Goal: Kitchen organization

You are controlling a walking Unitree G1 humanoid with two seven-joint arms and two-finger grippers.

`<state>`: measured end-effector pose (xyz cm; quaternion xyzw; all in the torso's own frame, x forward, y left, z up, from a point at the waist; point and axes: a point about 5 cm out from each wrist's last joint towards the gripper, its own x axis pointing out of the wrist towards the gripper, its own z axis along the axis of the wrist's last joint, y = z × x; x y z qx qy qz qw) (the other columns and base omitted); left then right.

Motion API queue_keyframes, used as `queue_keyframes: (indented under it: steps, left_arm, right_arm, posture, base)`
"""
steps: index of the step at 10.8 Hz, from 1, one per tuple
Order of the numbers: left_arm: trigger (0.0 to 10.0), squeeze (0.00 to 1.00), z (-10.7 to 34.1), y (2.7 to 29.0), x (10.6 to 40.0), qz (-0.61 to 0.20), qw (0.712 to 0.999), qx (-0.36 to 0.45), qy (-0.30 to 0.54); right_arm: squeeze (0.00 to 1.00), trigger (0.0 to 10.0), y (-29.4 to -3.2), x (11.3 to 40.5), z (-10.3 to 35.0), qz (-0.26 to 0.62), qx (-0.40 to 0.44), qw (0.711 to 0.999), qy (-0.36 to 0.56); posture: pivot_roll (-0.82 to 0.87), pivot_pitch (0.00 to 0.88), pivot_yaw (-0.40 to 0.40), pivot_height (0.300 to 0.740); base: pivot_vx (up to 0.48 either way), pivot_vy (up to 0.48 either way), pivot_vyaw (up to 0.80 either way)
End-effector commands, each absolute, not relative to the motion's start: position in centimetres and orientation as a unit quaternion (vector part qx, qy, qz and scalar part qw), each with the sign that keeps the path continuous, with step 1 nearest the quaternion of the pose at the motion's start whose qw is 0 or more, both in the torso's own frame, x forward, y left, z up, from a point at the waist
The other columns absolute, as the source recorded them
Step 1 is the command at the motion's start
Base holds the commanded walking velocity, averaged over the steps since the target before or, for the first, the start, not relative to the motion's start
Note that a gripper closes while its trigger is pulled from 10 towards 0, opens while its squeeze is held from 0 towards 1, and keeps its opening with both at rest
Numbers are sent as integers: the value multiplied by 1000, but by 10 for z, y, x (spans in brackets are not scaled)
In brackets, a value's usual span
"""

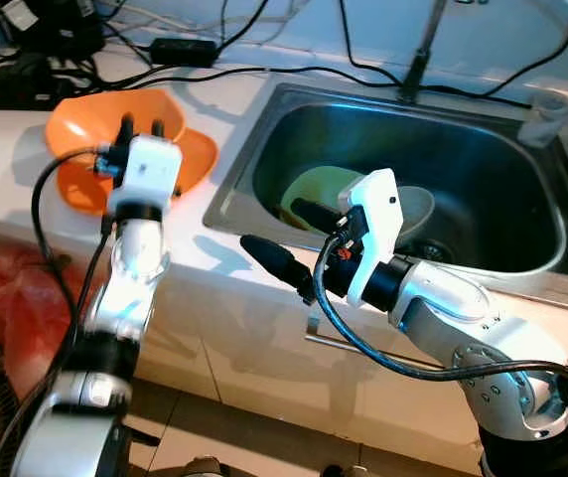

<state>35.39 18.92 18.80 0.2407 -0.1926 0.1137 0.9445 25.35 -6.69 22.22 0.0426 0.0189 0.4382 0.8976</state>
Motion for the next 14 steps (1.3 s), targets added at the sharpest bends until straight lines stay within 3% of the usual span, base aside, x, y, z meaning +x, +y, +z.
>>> queue_keyframes:
  steps: [1, 8, 9, 10, 14]
  left_arm:
    - [10000, 0, 184, 192, 352, 119, 949, 230, -179]
    - [10000, 0, 174, 201, 355, 139, 957, 214, -140]
    - [1294, 0, 175, 203, 357, 135, 958, 210, -141]
    - [0, 0, 176, 204, 358, 136, 958, 207, -142]
    - [0, 0, 177, 205, 361, 139, 957, 206, -147]
  right_arm:
    - [0, 10000, -68, 255, 224, 438, 39, 898, 14]
    - [0, 10000, -69, 255, 225, 438, 35, 898, 15]
    - [0, 10000, -69, 255, 225, 438, 35, 898, 15]
    - [0, 10000, -69, 255, 224, 438, 35, 898, 15]
    - [0, 10000, -69, 255, 224, 437, 35, 899, 17]
  posture:
    - [-47, 88, -30, 740]
    - [-55, 85, -35, 740]
    - [-57, 85, -35, 740]
    - [-58, 87, -35, 740]
    - [-62, 89, -34, 740]
  base:
    - [0, 0, 0]
    - [0, 0, 0]
    - [0, 0, 0]
    - [0, 0, 0]
    - [0, 0, 0]
